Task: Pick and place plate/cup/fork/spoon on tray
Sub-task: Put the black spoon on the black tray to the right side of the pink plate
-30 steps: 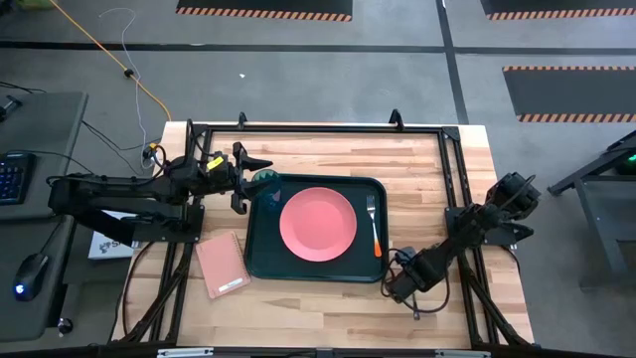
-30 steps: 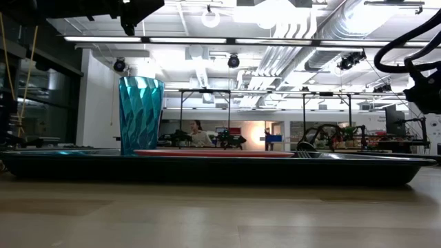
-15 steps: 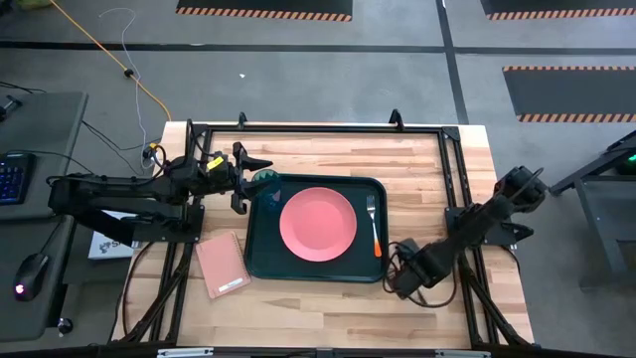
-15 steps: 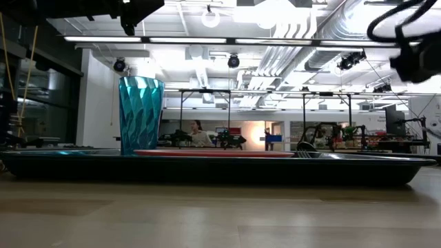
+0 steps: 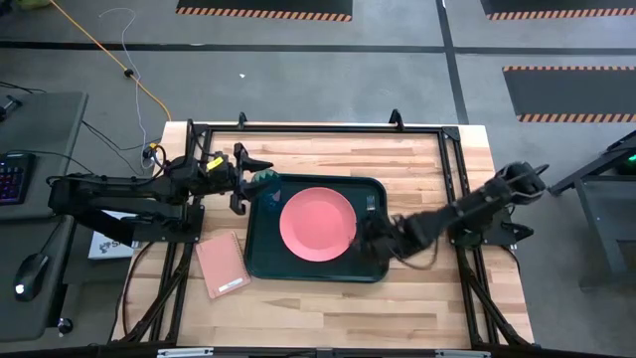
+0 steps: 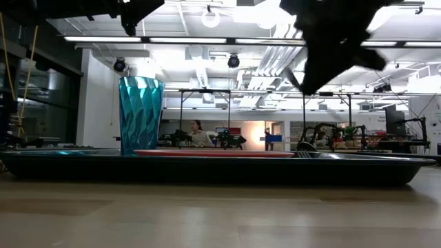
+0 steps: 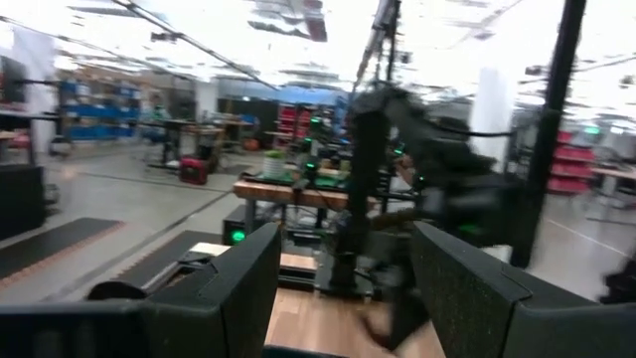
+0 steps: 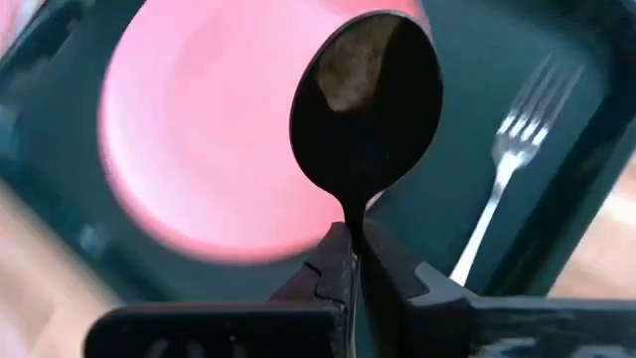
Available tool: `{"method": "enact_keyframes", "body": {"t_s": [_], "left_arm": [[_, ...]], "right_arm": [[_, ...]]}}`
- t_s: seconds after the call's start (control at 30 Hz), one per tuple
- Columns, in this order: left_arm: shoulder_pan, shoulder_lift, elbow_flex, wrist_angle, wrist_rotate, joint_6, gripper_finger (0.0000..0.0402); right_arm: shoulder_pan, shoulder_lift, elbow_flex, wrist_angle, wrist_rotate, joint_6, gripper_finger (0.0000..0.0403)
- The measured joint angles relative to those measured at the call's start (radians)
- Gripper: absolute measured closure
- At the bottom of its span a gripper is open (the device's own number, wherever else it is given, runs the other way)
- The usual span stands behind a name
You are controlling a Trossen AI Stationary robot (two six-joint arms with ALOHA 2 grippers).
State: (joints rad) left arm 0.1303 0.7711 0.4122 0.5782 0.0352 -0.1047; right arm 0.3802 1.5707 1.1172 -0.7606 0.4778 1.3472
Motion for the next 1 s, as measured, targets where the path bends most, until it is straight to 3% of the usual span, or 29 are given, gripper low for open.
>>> {"method": "enact_keyframes", "body": {"t_s": [0.2, 0.5, 0.73, 1.0], "left_arm": [[0.0, 0.0, 0.0, -0.005, 0.064, -0.024, 0.0188], [0.0, 0.0, 0.0, -0.004, 0.063, -0.024, 0.0188], [0.0, 0.0, 0.0, -0.004, 0.06, -0.024, 0.0188], [0.0, 0.0, 0.0, -0.004, 0.06, -0.023, 0.0188]], "right_arm": [[-0.156, 0.0, -0.08, 0.053, -0.104, -0.021, 0.0402], [-0.224, 0.0, -0.286, 0.365, -0.242, 0.023, 0.0402], [-0.224, 0.0, -0.383, 0.484, -0.246, 0.089, 0.0402], [-0.224, -0.001, -0.4, 0.513, -0.21, 0.117, 0.0388]]}}
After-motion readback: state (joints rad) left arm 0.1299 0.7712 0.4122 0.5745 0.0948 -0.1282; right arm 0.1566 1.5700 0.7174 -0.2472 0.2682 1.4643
